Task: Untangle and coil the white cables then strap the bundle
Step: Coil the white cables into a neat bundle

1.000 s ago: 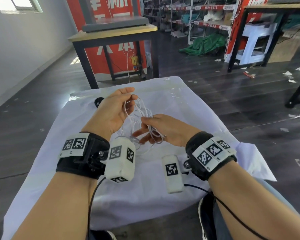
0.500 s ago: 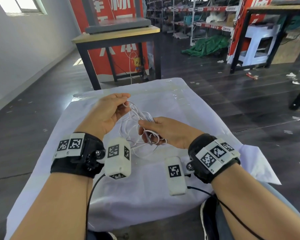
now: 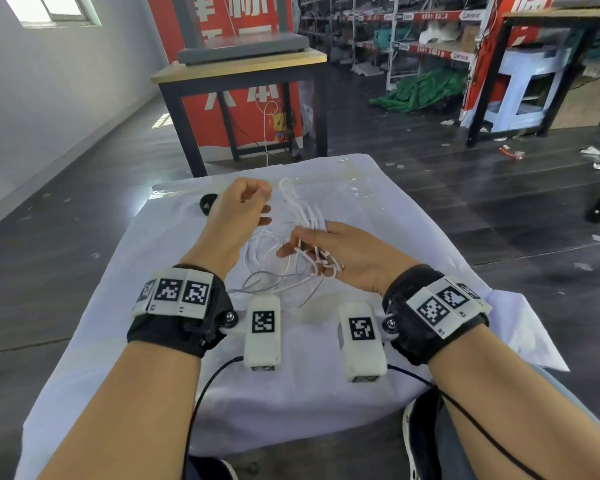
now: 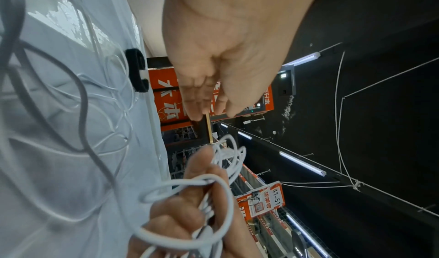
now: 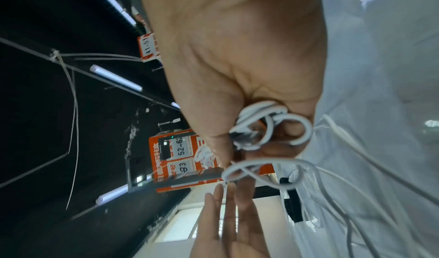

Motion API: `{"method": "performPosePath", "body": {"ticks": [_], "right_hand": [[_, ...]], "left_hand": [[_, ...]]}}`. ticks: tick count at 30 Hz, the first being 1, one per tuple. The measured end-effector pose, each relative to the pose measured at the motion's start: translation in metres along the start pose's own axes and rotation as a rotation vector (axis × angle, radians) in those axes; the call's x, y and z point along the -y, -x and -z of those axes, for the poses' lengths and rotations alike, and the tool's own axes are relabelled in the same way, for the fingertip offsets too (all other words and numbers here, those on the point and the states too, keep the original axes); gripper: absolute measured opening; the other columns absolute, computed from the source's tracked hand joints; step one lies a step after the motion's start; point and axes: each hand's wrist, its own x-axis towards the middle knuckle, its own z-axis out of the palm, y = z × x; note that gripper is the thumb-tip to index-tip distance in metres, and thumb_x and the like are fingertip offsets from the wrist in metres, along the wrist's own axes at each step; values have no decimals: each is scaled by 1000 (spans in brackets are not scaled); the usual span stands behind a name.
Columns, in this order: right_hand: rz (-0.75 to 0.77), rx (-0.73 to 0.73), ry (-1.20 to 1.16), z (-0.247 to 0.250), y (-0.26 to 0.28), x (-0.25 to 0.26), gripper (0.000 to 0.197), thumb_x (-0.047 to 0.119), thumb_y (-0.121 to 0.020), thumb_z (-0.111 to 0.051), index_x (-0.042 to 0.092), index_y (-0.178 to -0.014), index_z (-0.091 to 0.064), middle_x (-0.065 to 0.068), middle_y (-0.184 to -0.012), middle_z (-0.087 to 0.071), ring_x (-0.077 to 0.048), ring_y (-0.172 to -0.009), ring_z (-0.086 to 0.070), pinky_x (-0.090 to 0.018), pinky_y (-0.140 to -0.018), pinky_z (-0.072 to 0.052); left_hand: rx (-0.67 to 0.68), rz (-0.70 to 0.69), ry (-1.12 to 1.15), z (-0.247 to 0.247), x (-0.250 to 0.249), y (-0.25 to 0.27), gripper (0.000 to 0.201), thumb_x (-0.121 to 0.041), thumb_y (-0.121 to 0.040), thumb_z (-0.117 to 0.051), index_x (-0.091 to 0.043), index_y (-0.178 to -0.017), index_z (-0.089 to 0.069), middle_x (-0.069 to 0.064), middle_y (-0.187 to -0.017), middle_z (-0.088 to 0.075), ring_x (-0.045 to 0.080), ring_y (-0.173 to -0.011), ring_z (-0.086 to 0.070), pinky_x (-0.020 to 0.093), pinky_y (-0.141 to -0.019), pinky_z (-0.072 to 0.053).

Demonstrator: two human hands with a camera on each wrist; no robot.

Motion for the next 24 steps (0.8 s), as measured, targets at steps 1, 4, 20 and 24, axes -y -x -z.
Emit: {"method": "performPosePath", "body": {"ticks": [1,4,20,24], "right_hand": [[16,-50,-60,2,-1,1,20,24,-99,-49,13,-87,-60,-3,-93,-74,-11,-63,-43,-19,-53,-36],[65,-179,-306,7,-2,5,22,23,-99,-49,15,-81,-60,-3,-87,-74,-10,-55,-48,-19,-50,-40],[160,-533,-768,32,-11,5,32,22,-103,-39,13,-74,-49,-2,-90,-73,-3,-47,-43,-15,-47,-38],[156,-595,-819,39,-10,3,31,22,-103,-39,13,-74,-47,0,-75,-74,-4,-41,-42,-14,-43,-35]], "left_hand": [[-12,-14,1,-1,-2,1,17,-25,-99,-50,-16,-108,-60,1,-108,-63,13,-93,-64,21,-75,-55],[105,-22,-1,-5,-8,6,22,-21,-101,-43,-15,-115,-59,-1,-113,-63,13,-98,-66,23,-80,-56],[472,-16,-191,-14,-7,24,6,-18,-88,-67,-13,-86,-64,-4,-66,-58,2,-53,-51,15,-52,-41],[206,22,-201,0,1,9,11,-21,-94,-60,-14,-86,-62,1,-77,-61,9,-62,-57,21,-59,-45]]}}
